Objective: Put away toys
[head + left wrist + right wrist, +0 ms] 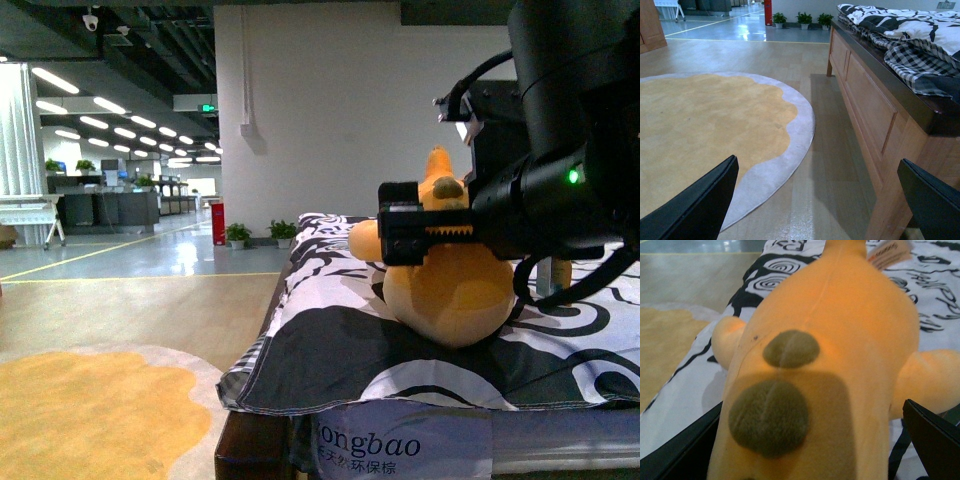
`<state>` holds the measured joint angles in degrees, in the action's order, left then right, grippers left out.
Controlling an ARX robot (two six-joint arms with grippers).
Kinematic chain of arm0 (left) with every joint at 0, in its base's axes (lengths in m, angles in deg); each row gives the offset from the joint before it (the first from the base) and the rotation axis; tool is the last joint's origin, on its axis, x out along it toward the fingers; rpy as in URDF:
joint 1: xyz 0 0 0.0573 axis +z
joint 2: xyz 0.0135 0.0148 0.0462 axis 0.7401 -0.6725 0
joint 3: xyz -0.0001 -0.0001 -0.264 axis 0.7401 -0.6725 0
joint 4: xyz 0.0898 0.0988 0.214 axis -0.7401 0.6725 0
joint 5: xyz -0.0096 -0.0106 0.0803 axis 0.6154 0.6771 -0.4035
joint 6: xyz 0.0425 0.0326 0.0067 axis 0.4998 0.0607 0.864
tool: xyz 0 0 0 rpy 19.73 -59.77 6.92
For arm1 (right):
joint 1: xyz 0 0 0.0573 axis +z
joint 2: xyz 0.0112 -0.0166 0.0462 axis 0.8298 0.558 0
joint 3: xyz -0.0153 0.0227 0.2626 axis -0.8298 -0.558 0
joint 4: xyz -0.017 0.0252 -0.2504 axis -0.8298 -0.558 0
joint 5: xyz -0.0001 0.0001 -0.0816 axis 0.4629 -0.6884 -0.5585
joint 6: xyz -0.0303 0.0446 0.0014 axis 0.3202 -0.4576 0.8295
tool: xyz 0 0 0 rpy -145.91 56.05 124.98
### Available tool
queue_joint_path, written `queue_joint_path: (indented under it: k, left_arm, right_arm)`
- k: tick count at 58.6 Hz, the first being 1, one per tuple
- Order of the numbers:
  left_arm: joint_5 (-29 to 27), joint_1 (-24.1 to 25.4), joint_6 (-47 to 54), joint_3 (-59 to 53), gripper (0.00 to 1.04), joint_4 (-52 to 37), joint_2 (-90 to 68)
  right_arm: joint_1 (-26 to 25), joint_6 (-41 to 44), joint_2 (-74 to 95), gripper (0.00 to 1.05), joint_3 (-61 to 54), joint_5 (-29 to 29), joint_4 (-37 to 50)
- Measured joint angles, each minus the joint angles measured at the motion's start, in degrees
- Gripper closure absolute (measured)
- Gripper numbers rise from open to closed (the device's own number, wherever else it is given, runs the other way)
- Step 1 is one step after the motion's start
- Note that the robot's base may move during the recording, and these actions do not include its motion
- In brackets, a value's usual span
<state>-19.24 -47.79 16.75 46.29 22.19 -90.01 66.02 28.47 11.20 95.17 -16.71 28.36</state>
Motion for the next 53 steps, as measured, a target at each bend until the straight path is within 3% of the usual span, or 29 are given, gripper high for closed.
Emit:
queue_joint_path:
  k: [18,31,41,53]
  left_arm:
    - [0.00,0.00,0.00,0.00,0.06,0.00,0.00]
    - [0.00,0.00,0.00,0.00,0.06,0.00,0.00]
    - [0.00,0.00,0.00,0.00,0.06,0.00,0.00]
    - [0.00,0.00,0.00,0.00,0.06,0.00,0.00]
  right_arm:
    - [2.36,-0.20,1.49,0.01,-1.95,1.05,0.70]
    - [2.54,-0.20,-0.04,0.32,-0.35,2.47,-0.52]
    - [1.86,-0.24,-4.92,0.58,2.38,7.26,-2.69]
    - [-3.19,-1.57,-14.60,0.84,3.61,11.21,-4.44]
